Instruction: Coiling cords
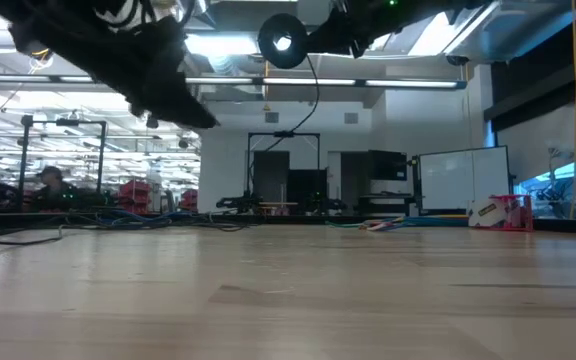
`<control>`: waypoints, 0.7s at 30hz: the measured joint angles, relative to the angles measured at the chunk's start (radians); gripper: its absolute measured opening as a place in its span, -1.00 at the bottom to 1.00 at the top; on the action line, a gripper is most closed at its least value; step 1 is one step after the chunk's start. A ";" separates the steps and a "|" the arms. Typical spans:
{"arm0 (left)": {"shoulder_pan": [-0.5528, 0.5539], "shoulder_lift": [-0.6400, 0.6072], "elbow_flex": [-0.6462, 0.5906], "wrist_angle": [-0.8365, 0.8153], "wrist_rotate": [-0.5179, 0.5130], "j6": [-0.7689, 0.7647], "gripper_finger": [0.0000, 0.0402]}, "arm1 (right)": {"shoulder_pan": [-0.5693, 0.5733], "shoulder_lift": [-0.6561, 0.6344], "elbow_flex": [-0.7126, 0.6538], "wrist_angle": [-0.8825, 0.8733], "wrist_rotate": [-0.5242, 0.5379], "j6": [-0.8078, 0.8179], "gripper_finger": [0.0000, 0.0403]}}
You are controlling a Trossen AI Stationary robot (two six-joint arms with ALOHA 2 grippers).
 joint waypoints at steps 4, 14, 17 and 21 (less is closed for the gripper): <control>0.064 0.047 -0.033 0.174 0.135 0.021 -0.33 | 0.000 0.000 0.000 -0.004 0.001 -0.001 -0.99; 0.060 0.363 0.050 0.367 0.265 0.138 -0.08 | 0.000 0.004 0.000 -0.004 0.003 -0.026 -0.99; 0.030 0.446 0.115 0.337 0.212 0.224 -0.08 | 0.000 0.004 0.000 -0.004 0.007 -0.026 -0.99; -0.009 0.495 0.177 0.301 0.008 0.326 -0.08 | 0.000 0.004 0.000 -0.008 0.019 -0.026 -0.99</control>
